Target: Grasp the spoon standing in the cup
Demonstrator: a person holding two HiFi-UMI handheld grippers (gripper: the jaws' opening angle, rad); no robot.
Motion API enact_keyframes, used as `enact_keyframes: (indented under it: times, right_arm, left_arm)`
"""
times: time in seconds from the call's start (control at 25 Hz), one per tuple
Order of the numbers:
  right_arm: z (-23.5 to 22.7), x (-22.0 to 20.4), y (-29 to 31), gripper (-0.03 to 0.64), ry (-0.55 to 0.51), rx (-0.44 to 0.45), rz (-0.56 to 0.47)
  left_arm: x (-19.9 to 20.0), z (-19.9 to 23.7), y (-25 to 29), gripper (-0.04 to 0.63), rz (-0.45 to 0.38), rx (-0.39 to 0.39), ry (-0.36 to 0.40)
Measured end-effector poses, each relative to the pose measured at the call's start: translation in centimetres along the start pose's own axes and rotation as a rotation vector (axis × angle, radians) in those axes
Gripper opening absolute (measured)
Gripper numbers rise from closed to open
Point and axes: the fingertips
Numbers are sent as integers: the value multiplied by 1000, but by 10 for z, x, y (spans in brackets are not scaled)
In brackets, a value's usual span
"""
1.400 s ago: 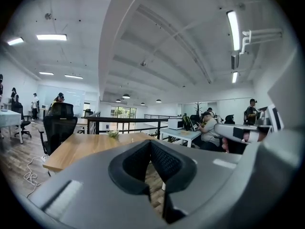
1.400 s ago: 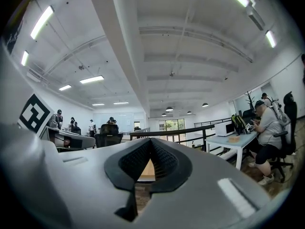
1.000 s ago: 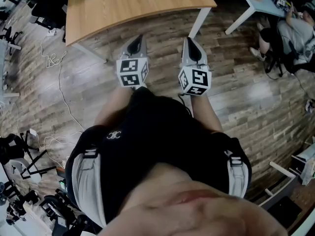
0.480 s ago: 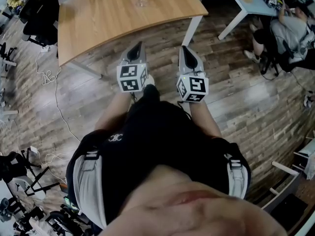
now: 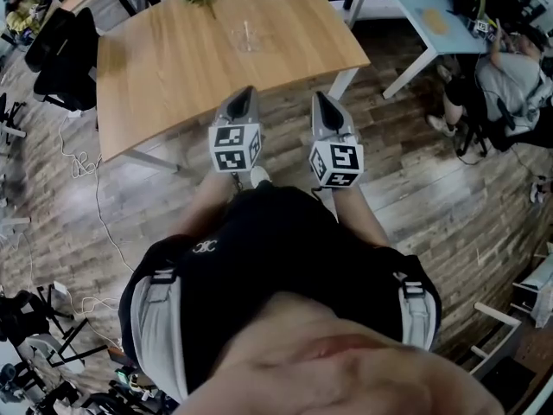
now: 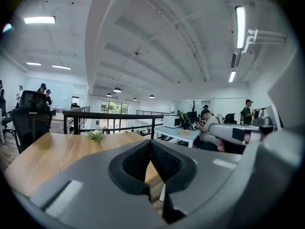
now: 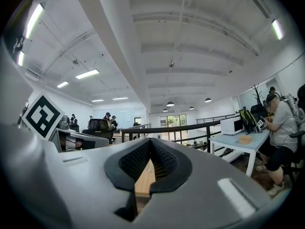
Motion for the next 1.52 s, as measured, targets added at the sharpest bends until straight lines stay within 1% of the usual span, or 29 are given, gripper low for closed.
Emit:
enact_keyframes:
  times: [0.12, 0.24, 0.44, 0.52, 0.64, 0.84, 0.96, 1.16, 1.24, 1.36, 1.52]
  right_arm:
    - [-9, 10, 47, 0, -14, 4, -15]
    - [-14, 12, 90, 0, 3, 17, -12]
    - [-15, 8, 156, 0, 4, 54, 1]
    - [-17, 7, 177, 0, 10, 64, 6]
    - [-28, -1, 196, 0, 17, 92, 29]
    - [-52, -5, 240, 0, 10, 154, 38]
    - [-60, -1, 262, 0, -4, 191, 33]
    - [-79, -3, 289, 0, 3, 217, 34]
    - [-84, -7, 294, 0, 7, 223, 43]
    - [-86, -14, 301, 0, 14, 235, 57]
    - [-88, -19, 309, 0, 8, 263, 68]
  left_arm:
    - [20, 22, 37, 12, -4, 1, 11]
    - [32, 45, 67, 12, 4, 7, 14]
    - [46, 82, 111, 12, 21, 25, 11]
    - [47, 97, 127, 12, 29, 44, 3]
    - [43, 106, 145, 12, 45, 83, -22]
    - [44, 121, 185, 12, 59, 155, -36]
    - [52, 128, 202, 12, 57, 184, -20]
    - [56, 136, 234, 12, 55, 223, -15]
    - [49, 137, 243, 12, 76, 229, 3]
    - [33, 144, 255, 14, 128, 241, 22]
    - [24, 154, 268, 14, 159, 269, 21]
Point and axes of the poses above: the fingertips, and each gripper's own axes: y forward along the fingers, z to its left, x out of its top, and after that the axes turned 8 degrees about -y, right-handed
